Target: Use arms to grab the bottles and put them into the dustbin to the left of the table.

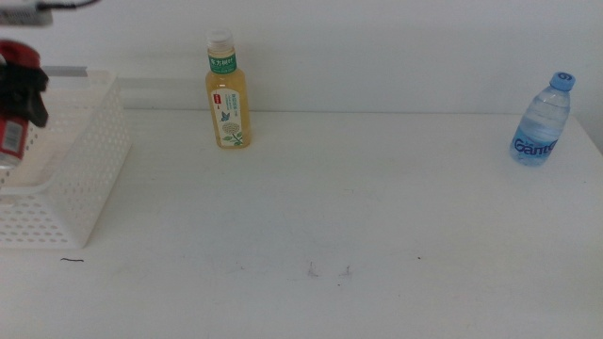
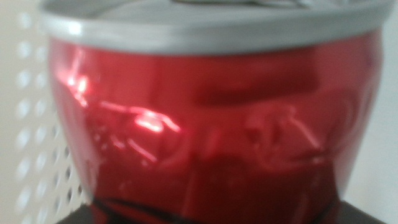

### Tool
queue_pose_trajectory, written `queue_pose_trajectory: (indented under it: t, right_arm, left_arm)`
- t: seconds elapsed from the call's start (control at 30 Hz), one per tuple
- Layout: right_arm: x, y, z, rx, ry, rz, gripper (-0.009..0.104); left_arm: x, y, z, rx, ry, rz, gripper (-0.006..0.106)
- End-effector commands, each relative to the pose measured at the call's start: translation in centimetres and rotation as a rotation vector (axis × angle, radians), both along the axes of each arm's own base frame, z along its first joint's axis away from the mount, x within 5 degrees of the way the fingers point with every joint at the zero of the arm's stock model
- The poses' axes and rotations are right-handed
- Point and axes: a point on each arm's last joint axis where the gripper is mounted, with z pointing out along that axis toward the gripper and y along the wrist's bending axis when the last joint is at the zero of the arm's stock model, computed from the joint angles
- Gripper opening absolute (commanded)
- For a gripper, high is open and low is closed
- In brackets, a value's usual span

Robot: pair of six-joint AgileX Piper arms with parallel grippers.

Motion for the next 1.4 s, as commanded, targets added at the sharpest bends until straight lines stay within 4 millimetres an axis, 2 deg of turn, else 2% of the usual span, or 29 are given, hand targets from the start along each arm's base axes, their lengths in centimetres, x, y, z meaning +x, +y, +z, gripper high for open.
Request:
queue_pose_trajectory:
  t: [0.0, 0.13, 0.23, 0.33, 0.37, 0.47, 0.5, 0.57, 0.67, 0.77, 0.87, 0.93, 1.0, 1.07, 1.17, 1.23, 1.3, 1.37]
  right_arm:
    - [0.0, 0.0, 0.0, -0.010, -0.010, -0.005, 0.085]
    - [0.0, 0.0, 0.0, -0.010, -0.010, -0.005, 0.085]
    - [0.0, 0.0, 0.0, -0.010, -0.010, -0.005, 0.085]
    - [0.0, 0.0, 0.0, -0.010, -0.010, -0.005, 0.085]
    - [0.0, 0.0, 0.0, -0.010, -0.010, -0.005, 0.085]
    - [0.0, 0.0, 0.0, -0.010, -0.010, -0.005, 0.085]
    - [0.0, 0.0, 0.0, -0.010, -0.010, -0.005, 0.085]
    - [0.0, 0.0, 0.0, -0.010, -0.010, -0.005, 0.085]
    - [0.0, 0.0, 0.0, -0.010, -0.010, -0.005, 0.085]
    - [0.0, 0.0, 0.0, -0.010, -0.010, -0.005, 0.085]
    - [0.0, 0.0, 0.0, -0.010, -0.010, -0.005, 0.085]
    - [0.0, 0.0, 0.0, -0.010, -0.010, -0.005, 0.085]
    - [0.0, 0.0, 0.0, -0.010, -0.010, -0.005, 0.085]
    - [0.0, 0.0, 0.0, -0.010, -0.010, -0.005, 0.085]
    - [0.0, 0.0, 0.0, -0.010, -0.010, -0.005, 0.085]
    - [0.0, 0.0, 0.0, -0.010, -0.010, -0.005, 0.085]
    - [0.0, 0.0, 0.0, -0.010, -0.010, -0.005, 0.085]
    - [0.0, 0.0, 0.0, -0.010, -0.010, -0.005, 0.085]
  left_arm:
    - [1.4, 0.8, -1.5, -0.003, -0.022, 0.015, -0.002]
    - [2.9, 1.4, -5.0, -0.008, 0.013, 0.025, 0.001]
    - [3.6, 1.7, -6.7, -0.010, 0.023, 0.032, 0.014]
    - [4.0, 1.8, -7.5, -0.002, 0.013, 0.035, 0.041]
    - [4.1, 1.9, -7.5, 0.005, 0.012, 0.034, 0.053]
    - [4.0, 2.0, -7.4, 0.016, 0.015, 0.031, 0.090]
    - [3.9, 1.9, -6.9, 0.014, 0.011, 0.037, 0.094]
    - [3.6, 1.8, -5.9, -0.002, 0.012, 0.066, 0.094]
    - [2.3, 1.1, -2.2, 0.017, -0.027, 0.075, 0.094]
    - [0.3, -0.6, 2.1, 0.071, -0.103, 0.073, 0.094]
    - [-2.5, -3.6, 5.6, 0.124, -0.223, 0.050, 0.094]
    - [-4.8, -6.4, 7.2, 0.128, -0.353, 0.019, 0.094]
    - [-7.7, -9.0, 7.6, 0.114, -0.477, -0.018, 0.094]
    - [-10.4, -10.9, 7.4, 0.086, -0.626, -0.058, 0.094]
    - [-14.5, -13.0, 5.2, 0.013, -0.812, -0.110, 0.093]
    - [-17.1, -13.9, 2.6, -0.034, -0.924, -0.153, 0.091]
    - [-19.3, -14.5, -1.0, -0.074, -1.000, -0.195, 0.089]
    - [-20.9, -14.9, -4.0, -0.119, -1.116, -0.223, 0.087]
